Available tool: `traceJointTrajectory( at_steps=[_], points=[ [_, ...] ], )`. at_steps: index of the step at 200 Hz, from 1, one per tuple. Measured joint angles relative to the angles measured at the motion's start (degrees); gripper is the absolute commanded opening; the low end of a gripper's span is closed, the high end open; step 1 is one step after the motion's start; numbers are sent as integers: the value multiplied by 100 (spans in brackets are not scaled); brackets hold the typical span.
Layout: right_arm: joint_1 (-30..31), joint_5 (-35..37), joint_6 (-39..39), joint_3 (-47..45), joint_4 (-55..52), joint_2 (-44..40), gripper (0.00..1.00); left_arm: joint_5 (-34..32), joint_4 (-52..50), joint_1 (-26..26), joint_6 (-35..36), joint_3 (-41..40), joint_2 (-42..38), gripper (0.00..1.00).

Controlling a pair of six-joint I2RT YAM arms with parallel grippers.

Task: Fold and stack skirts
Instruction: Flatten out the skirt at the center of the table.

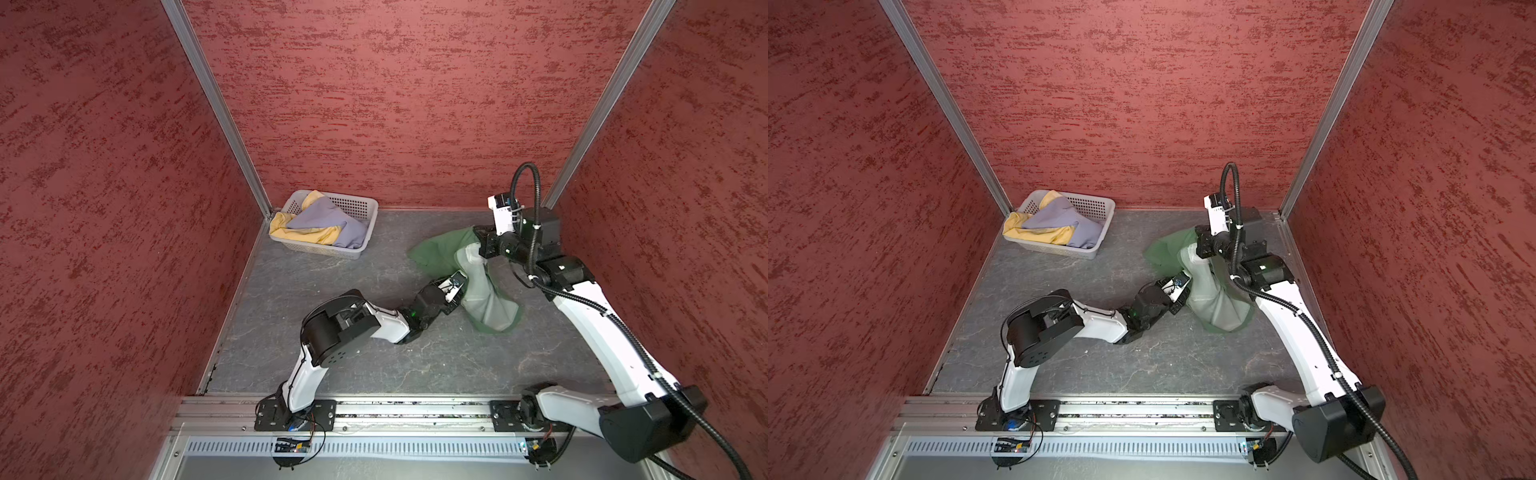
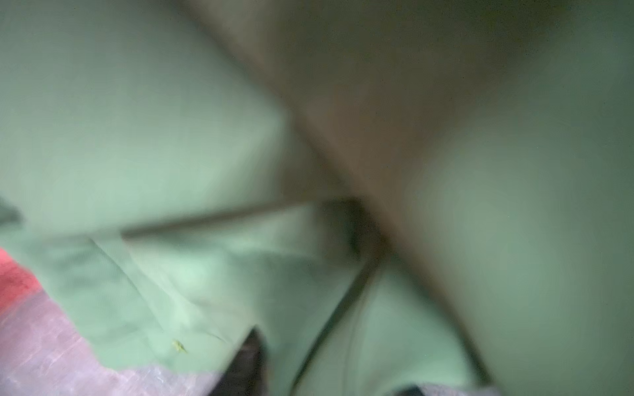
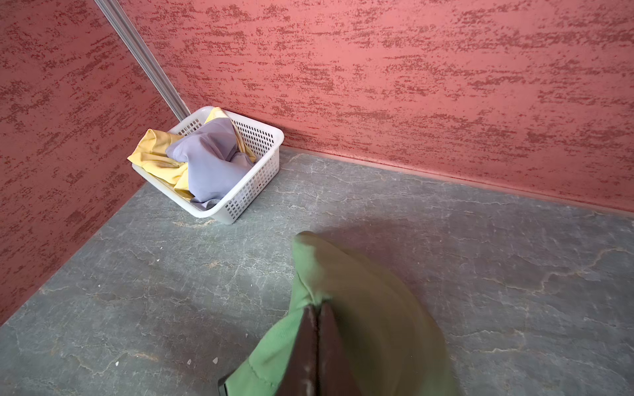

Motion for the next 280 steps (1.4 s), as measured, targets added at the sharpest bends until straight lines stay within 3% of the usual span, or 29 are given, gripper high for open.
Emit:
traceJointTrajectory(
  at_steps=[9,59,110,149,189,240,280],
  points=[
    [0,0,4,2,2,0,0,-4,-17,24,31,13,0,0],
    [-13,94,7,2,-7,11,0,0,-107,127,76,-378,-251,0],
    [-116,551,9,7,37,208,0,-240,-994,326,138,-713,-1460,0],
    [-323,723,101,-125,264,424,0,-586,-2629,597,175,-168,-2319,0],
    [-651,752,310,-452,520,817,0,-752,-3899,654,243,404,-2688,0],
    [-723,525,544,-1058,730,1029,0,-1045,-4221,844,789,520,-2706,0],
    [-710,59,636,-1644,1014,986,4,-1102,-3838,1084,1436,881,-2527,0]
  ],
)
